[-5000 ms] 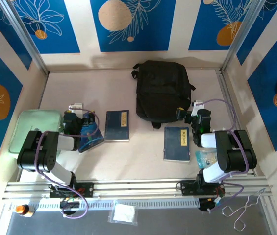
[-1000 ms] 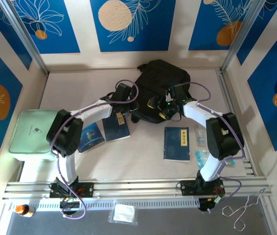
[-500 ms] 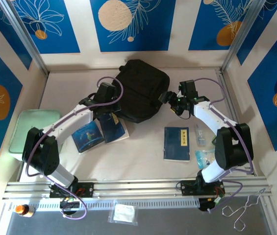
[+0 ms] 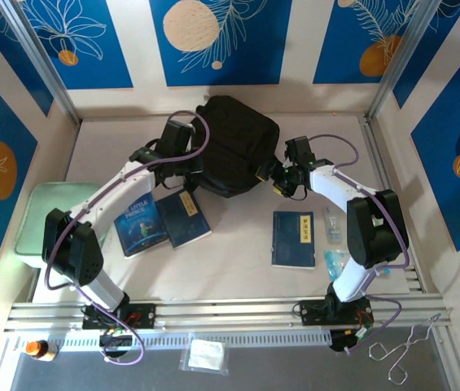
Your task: Pack the student bag
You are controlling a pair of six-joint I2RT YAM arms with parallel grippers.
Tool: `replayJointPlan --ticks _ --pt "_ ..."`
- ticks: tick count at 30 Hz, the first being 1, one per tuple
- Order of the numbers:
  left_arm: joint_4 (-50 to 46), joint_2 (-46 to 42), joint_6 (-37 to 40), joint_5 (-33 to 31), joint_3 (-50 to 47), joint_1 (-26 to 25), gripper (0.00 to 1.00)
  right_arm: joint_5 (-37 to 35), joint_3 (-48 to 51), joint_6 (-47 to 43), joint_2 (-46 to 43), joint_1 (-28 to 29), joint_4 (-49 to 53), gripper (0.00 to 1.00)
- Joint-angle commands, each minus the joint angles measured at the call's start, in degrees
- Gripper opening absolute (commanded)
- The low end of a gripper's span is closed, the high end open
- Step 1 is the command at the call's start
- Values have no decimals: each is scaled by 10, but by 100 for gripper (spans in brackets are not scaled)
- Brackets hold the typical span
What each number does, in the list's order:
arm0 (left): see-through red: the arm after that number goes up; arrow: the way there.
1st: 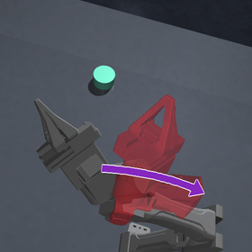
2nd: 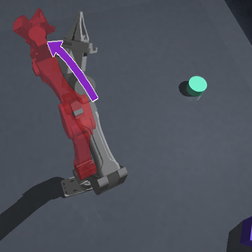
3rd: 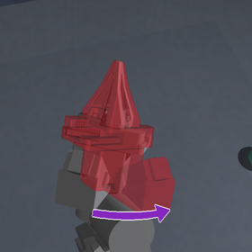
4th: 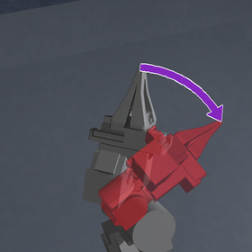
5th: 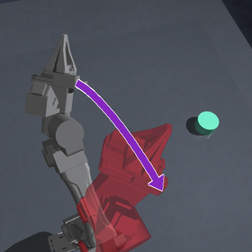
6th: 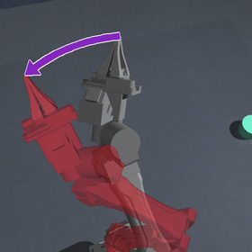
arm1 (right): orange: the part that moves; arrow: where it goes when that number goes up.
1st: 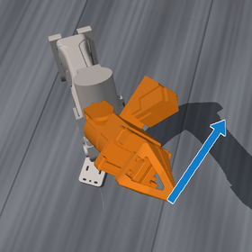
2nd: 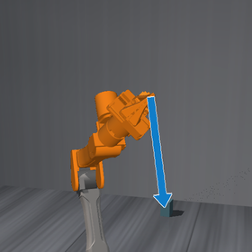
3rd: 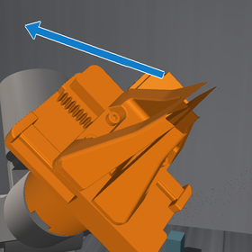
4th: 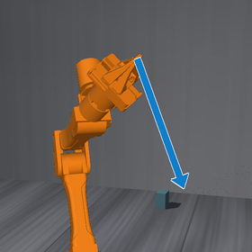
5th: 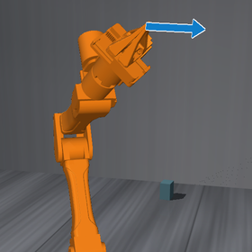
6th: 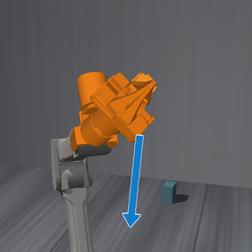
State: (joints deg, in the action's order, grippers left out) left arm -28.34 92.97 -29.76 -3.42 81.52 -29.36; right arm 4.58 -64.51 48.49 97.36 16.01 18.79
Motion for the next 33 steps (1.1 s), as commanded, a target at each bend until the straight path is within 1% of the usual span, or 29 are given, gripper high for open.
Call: replayJointPlan --ticks 1,4,9,11,12,14,15,17,18,19,20,23,24,27,30,31,33 --pt "11 4 40 34 43 4 0 21 -20 6 1 -3 -1 69" --pt "-6 3 37 30 38 4 0 30 -33 6 15 -4 1 69" --pt "-24 -14 32 -19 -45 4 0 25 -40 19 34 -10 -7 67" --pt "-28 -19 41 -41 -78 7 0 34 -40 16 47 -10 -21 56" --pt "-32 -20 42 -54 -88 8 0 39 -42 16 53 -10 -23 52" --pt "-41 -19 44 -74 -104 12 0 50 -44 15 67 -10 -22 48" --pt "-42 -19 46 -78 -107 12 3 52 -43 15 72 -10 -22 46" --pt "-46 -14 52 -84 -108 14 12 57 -38 16 77 -9 -25 44" --pt "-49 -11 56 -84 -105 14 18 58 -35 15 78 -8 -28 43" --pt "-54 -8 60 -83 -97 14 28 60 -31 14 79 -6 -28 42" --pt "-59 -6 63 -80 -89 14 34 62 -30 13 82 -5 -28 41" --pt "-64 -3 71 -63 -63 13 46 65 -23 11 88 -2 -28 40" --pt "-62 -2 71 -56 -56 13 49 66 -21 12 91 -3 -29 39" --pt "-56 2 62 -29 -36 12 53 68 -13 15 98 -2 -30 33" --pt "-40 7 41 9 -24 9 55 69 -6 20 106 -2 -33 29" --pt "-29 11 30 25 -23 7 56 71 -3 22 109 -2 -36 26" --pt "-16 20 19 50 -17 0 56 73 -1 25 113 -2 -37 24"
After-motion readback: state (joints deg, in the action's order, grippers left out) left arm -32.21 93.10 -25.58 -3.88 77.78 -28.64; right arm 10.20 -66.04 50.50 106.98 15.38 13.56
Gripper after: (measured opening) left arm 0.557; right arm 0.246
